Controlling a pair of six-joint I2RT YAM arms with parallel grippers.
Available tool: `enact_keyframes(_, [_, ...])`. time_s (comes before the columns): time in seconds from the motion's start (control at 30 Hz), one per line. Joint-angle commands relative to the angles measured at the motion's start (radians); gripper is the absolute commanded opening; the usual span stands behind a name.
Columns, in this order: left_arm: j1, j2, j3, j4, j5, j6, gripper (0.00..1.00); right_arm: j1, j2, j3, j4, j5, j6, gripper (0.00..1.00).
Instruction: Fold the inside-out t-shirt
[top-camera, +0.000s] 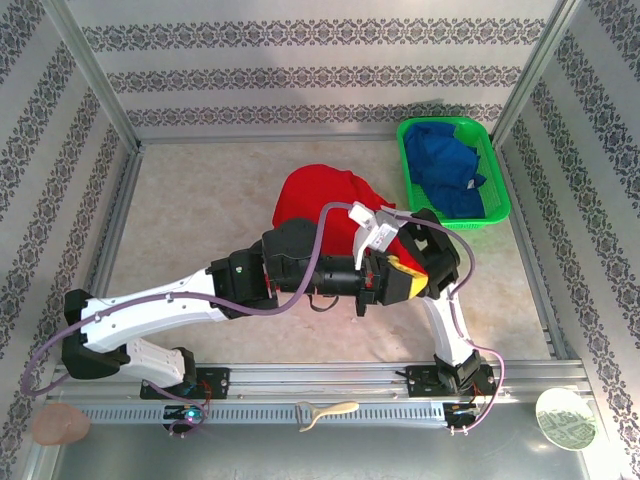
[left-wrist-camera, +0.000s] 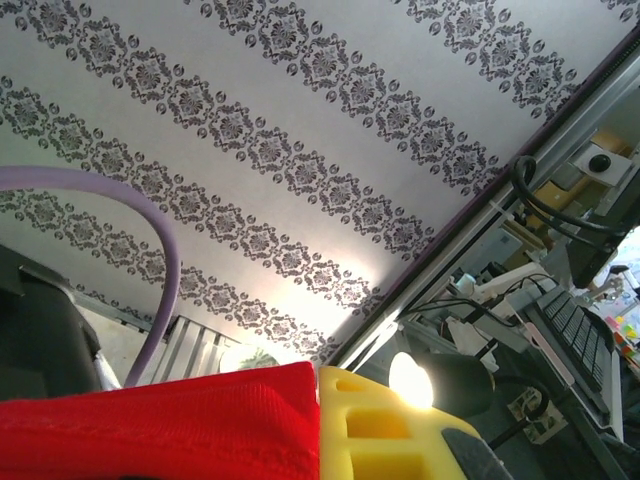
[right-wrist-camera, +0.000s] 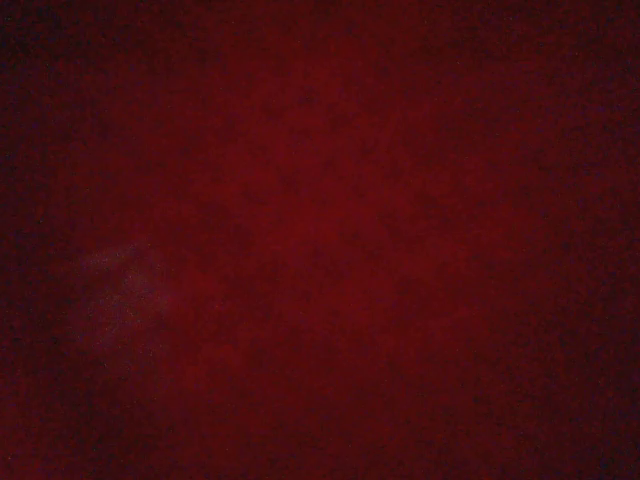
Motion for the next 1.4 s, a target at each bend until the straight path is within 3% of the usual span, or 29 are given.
enact_keyframes(0.0, [-0.061,-0.058,0.04,0.125,0.091,0.03,0.0,-0.027,0.088,0.076,-0.239,0.006,0.019,0.9])
enact_keyframes(0.2, [-0.061,-0.073,-0.003,0.144,0.05,0.025,0.0,-0.039,0.198,0.192,-0.389,-0.05,0.036,0.88])
enact_keyframes(0.4, [-0.061,-0.076,-0.018,0.162,0.031,0.025,0.0,-0.056,0.248,0.285,-0.476,-0.129,0.031,0.74])
enact_keyframes(0.43, [-0.061,-0.077,-0.02,0.162,0.023,0.027,0.0,-0.061,0.25,0.284,-0.476,-0.153,0.032,0.68])
enact_keyframes(0.47, [-0.06,-0.079,-0.022,0.161,0.019,0.029,0.0,-0.066,0.25,0.279,-0.469,-0.181,0.023,0.56])
enact_keyframes(0.77, [-0.058,-0.12,-0.077,0.185,-0.034,0.042,0.0,-0.088,0.235,0.271,-0.467,-0.252,-0.04,0.0])
enact_keyframes(0.93, [-0.052,-0.141,-0.111,0.192,-0.084,0.048,0.0,-0.091,0.206,0.269,-0.385,-0.299,-0.134,0.0])
enact_keyframes(1.03, [-0.007,-0.181,-0.155,0.197,-0.178,0.042,0.0,-0.064,0.144,0.218,-0.236,-0.348,-0.27,0.0])
enact_keyframes(1.13, [0.157,-0.26,-0.213,0.184,-0.247,-0.006,0.0,-0.029,0.059,0.125,-0.109,-0.368,-0.397,0.0])
enact_keyframes(1.27, [0.576,-0.343,-0.307,0.173,-0.217,-0.184,0.0,-0.003,-0.032,0.015,-0.031,-0.423,-0.47,0.0])
enact_keyframes(1.37, [0.878,-0.312,-0.353,0.172,-0.147,-0.3,0.0,0.017,-0.102,-0.078,0.008,-0.458,-0.512,0.0])
